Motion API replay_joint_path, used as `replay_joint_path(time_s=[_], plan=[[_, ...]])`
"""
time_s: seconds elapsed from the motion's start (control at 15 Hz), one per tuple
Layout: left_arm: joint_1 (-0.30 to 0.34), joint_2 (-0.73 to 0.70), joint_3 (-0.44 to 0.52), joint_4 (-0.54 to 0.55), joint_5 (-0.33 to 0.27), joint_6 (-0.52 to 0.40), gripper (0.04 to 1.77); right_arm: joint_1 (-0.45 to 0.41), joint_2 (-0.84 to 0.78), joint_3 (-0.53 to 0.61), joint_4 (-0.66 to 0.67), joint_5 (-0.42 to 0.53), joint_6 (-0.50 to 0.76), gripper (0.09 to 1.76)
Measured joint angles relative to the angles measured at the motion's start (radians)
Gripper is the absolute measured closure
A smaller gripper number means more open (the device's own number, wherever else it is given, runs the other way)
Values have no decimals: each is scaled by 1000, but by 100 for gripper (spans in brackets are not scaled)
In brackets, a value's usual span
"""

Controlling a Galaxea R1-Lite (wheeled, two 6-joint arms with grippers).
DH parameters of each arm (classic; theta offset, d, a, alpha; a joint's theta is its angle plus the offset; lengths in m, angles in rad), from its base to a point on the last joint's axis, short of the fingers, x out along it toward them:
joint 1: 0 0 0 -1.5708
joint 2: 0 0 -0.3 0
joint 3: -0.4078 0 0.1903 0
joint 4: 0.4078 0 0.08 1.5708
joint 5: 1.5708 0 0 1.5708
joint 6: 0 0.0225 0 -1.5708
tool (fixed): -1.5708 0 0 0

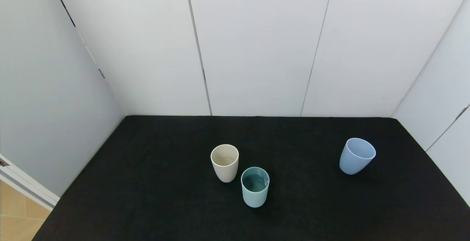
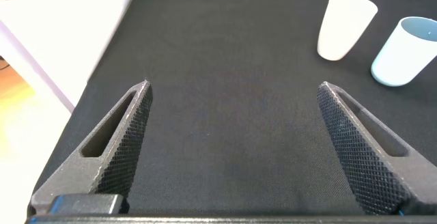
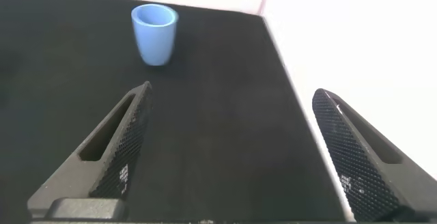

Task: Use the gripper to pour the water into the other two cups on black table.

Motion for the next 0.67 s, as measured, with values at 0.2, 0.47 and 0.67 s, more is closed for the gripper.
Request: replay_joint_path(time_s=[0.2,0.47,0.67], plan=[[0,0,0,0,0,0,9,2,-12,62,-44,110,32,15],[0,0,0,0,0,0,9,6,-15,91,-34,190,7,15],[0,0,0,0,0,0,9,7,-15,95,-43,187,35,15]])
